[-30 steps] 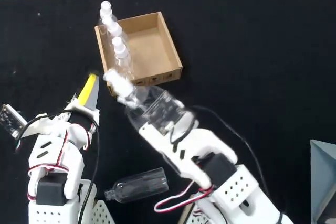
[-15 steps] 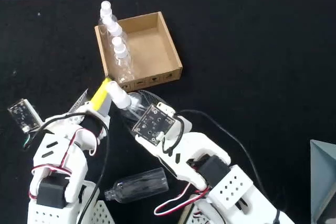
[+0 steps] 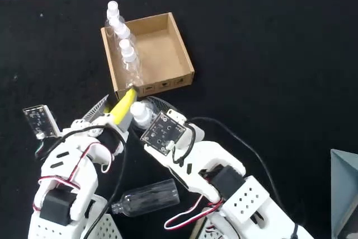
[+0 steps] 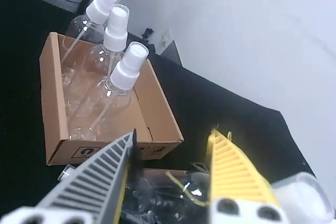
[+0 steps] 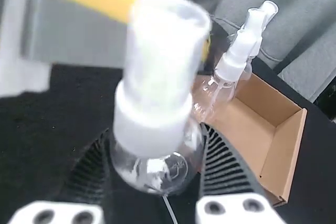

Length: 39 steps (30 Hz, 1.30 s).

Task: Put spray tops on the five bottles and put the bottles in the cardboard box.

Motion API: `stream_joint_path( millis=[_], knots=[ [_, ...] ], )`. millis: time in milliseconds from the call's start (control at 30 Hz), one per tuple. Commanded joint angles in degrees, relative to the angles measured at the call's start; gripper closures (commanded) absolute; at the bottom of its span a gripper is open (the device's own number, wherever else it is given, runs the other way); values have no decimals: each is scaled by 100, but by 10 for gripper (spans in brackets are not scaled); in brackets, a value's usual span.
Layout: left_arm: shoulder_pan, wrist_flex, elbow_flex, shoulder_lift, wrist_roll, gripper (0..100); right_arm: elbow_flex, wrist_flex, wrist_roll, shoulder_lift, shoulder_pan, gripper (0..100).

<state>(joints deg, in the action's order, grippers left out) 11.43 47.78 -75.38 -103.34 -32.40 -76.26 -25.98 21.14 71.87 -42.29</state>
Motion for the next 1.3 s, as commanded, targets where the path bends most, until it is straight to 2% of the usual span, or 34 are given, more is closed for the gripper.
stream_joint_path(
  millis=[0, 233, 433, 800, 1033, 1267],
  knots=[
    [-75, 44, 259, 0, 105, 795, 119, 202, 53, 154, 88, 938],
    [-927, 0, 295, 0, 97, 795, 119, 202, 44, 154, 88, 938],
    [-1138, -35, 303, 0, 158, 795, 84, 202, 18, 198, 97, 938],
    [-2589, -800, -365, 0, 510, 795, 127, 202, 0, 207, 580, 938],
    [-3108, -1626, -1270, 0, 519, 795, 127, 202, 0, 207, 589, 938],
    [-3143, -2549, -2220, 9, 519, 795, 127, 202, 0, 207, 589, 938]
  ],
)
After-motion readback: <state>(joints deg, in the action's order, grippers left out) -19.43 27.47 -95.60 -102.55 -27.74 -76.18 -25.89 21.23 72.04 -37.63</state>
